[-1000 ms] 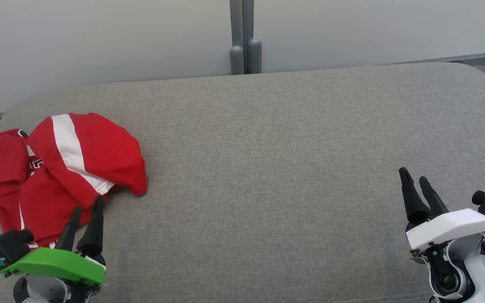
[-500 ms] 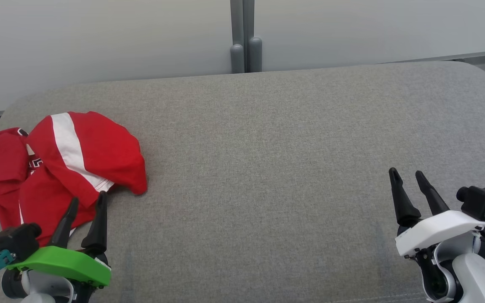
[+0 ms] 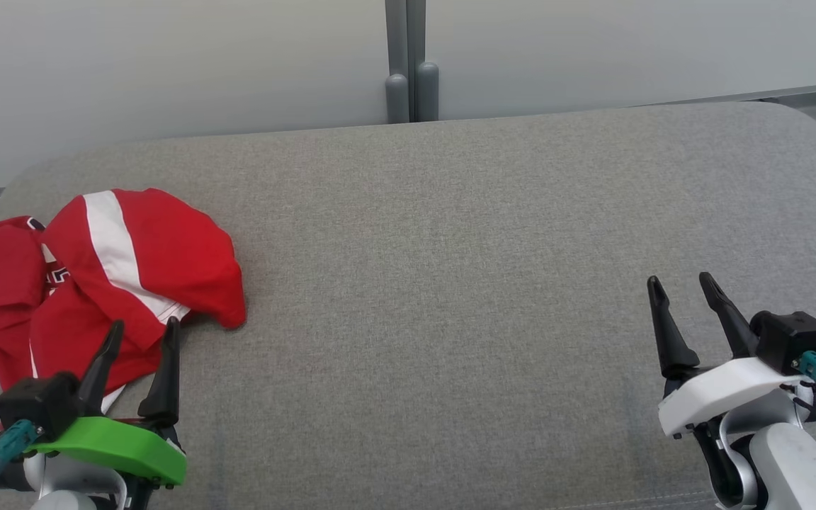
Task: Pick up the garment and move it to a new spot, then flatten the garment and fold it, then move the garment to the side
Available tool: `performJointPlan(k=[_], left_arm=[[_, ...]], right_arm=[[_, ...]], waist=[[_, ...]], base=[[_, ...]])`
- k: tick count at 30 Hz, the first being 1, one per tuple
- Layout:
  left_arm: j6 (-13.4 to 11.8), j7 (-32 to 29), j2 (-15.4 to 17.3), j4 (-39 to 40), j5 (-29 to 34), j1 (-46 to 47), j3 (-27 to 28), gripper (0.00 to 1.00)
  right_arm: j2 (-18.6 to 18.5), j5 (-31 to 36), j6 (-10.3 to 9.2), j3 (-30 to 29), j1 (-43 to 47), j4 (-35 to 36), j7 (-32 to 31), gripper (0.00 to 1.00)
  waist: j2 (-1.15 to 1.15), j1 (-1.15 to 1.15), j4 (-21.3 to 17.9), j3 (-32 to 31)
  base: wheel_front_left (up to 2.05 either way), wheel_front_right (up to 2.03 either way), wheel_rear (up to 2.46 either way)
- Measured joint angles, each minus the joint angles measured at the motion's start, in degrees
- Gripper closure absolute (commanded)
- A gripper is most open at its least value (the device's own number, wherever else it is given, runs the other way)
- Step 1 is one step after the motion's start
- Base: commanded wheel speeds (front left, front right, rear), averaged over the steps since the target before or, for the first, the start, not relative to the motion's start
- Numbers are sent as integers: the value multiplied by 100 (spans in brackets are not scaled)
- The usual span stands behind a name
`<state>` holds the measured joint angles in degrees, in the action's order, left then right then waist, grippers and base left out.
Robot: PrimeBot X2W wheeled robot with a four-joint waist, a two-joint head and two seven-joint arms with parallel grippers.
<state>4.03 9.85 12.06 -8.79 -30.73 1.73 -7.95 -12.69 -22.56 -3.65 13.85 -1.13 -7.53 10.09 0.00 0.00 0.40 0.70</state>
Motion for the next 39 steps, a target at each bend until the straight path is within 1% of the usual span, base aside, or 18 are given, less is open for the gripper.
performJointPlan(k=[6,7,10,13,20,23,31,37,39], left_arm=[[1,127,66,23,455,-10,-12,0],[1,144,89,37,523,-20,-11,0],[9,204,135,35,764,-23,-51,0],[47,283,140,29,945,-26,-70,0],[67,442,197,-3,1501,-133,-79,0],[101,452,196,-82,1535,-153,-74,0],[154,457,130,-347,1332,-259,11,0],[162,457,130,-383,1332,-259,40,0],[198,457,131,-387,1332,-258,46,0]], right_arm=[[-35,452,-67,47,0,69,110,0],[-37,534,-102,60,1,79,142,0],[-58,700,-113,43,4,122,199,0],[-71,918,-202,30,16,168,250,0],[-143,1488,-300,33,63,255,419,0],[-146,1559,-300,21,101,260,434,0],[-123,1556,-300,-38,193,260,434,0],[-96,1556,-299,-78,201,260,434,0],[-89,1556,-297,-89,205,260,434,0]], waist=[[0,0,-43,-16],[0,0,-58,-18],[0,0,-93,-24],[0,0,-121,-31],[0,0,-210,-73],[0,0,-239,-94],[0,0,-291,-107],[0,0,-313,-96],[0,0,-317,-93]], base=[[0,0,0],[0,0,0],[0,0,0],[0,0,0],[0,0,0],[0,0,0],[0,0,0],[0,0,0],[0,0,0]])
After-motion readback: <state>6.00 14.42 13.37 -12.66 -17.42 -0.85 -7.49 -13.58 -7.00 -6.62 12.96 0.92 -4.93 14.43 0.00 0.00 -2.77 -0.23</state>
